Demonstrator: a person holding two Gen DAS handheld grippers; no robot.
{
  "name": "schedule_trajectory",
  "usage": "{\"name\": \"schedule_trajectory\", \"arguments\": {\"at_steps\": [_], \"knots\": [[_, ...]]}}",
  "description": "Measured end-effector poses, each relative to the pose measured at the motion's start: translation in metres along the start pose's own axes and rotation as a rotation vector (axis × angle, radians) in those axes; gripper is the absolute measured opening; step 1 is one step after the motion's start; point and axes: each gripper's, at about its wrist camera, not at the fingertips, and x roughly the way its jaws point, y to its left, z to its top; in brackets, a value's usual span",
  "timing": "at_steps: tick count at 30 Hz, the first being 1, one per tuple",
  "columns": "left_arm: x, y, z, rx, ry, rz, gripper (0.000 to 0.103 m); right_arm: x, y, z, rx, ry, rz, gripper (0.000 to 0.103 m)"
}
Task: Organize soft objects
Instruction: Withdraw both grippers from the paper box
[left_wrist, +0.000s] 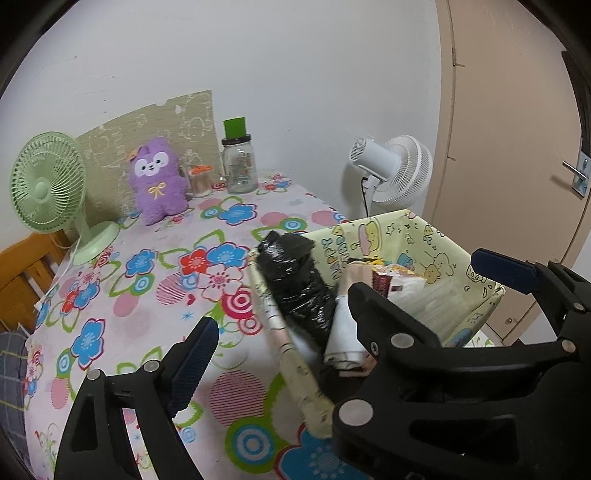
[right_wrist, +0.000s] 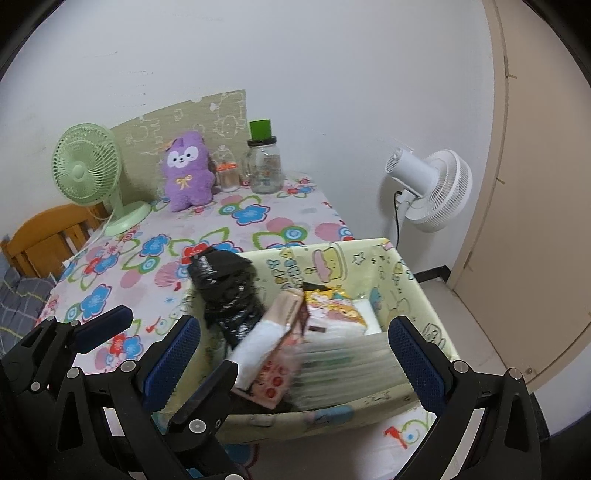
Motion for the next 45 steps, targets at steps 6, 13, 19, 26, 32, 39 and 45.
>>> {"name": "schedule_trajectory", "arguments": {"at_steps": [6,13,19,26,32,39,45], "knots": [[-0.011,0.014,-0.006,-0.017,-0.014,0.011,0.093,-0.008,0.017,-0.002,-0.021,-0.014,0.001,0.103],[-0.024,0.028,-0.017,-0.025,-0.026,0.027,0.094,-0.015,0.035,-0.006,-0.035,-0.027,0.002,0.103],[-0.033,0.039,-0.024,-0.041,-0.041,0.045,0.096,-0.022,0.047,-0.009,-0.042,-0.038,0.01,0.103],[-0.046,0.055,-0.035,-0.064,-0.063,0.084,0.099,-0.032,0.064,-0.013,-0.064,-0.06,0.021,0.103],[-0.059,0.075,-0.044,-0.097,-0.079,0.118,0.1,-0.038,0.079,-0.017,-0.076,-0.077,0.043,0.103],[-0.078,0.095,-0.056,-0.134,-0.109,0.171,0.102,-0.048,0.101,-0.02,-0.107,-0.109,0.071,0.103],[-0.091,0.113,-0.066,-0.165,-0.126,0.215,0.102,-0.058,0.116,-0.025,-0.119,-0.132,0.094,0.103]]}}
